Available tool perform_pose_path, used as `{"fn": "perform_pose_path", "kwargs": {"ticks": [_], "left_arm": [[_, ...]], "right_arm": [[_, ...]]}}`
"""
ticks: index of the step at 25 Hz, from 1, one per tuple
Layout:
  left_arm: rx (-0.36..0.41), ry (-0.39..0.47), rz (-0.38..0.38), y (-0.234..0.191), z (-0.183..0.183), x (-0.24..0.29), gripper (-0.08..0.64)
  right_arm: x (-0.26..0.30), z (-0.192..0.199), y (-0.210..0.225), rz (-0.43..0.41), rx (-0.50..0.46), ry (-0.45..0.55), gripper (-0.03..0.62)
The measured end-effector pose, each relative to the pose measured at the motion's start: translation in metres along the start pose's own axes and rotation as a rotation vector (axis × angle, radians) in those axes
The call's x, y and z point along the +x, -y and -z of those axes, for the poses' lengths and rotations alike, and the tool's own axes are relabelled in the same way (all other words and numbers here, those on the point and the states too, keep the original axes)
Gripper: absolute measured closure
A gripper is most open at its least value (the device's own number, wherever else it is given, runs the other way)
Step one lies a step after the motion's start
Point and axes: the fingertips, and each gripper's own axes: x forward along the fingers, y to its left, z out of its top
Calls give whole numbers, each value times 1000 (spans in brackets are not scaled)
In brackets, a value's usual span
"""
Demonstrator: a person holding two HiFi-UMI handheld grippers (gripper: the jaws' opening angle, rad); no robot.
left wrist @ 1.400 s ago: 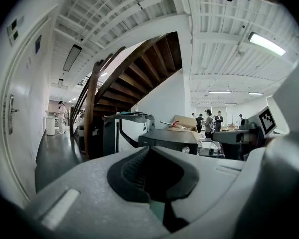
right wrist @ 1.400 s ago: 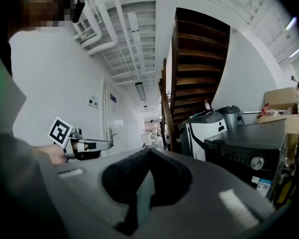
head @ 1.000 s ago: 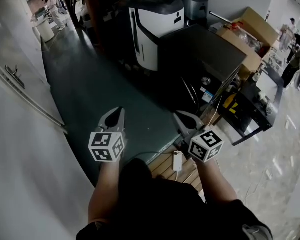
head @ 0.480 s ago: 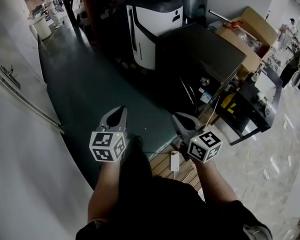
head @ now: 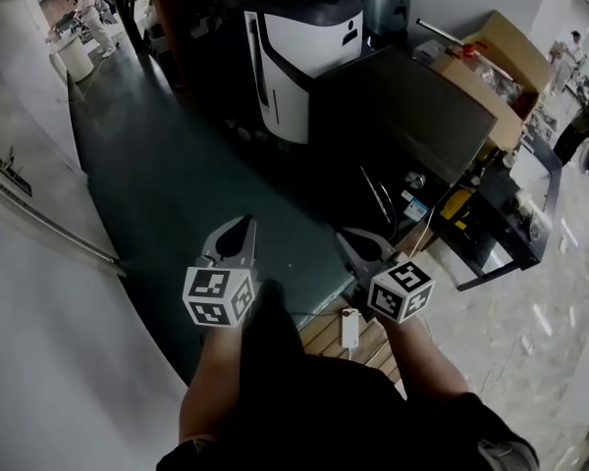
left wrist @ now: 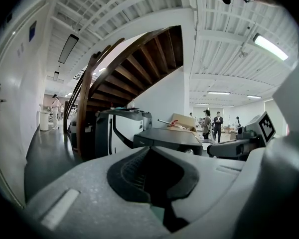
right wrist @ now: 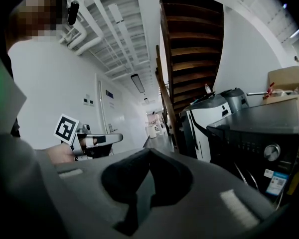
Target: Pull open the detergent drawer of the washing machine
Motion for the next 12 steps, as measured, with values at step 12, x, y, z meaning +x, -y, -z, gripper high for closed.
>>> {"fn": "perform_pose_path", "kwargs": {"ticks": [12], "left_arm": [[-40,-47,27,-103,1,108,549]], "right_arm": [[128,-9,62,22,24,-67,591]]}}
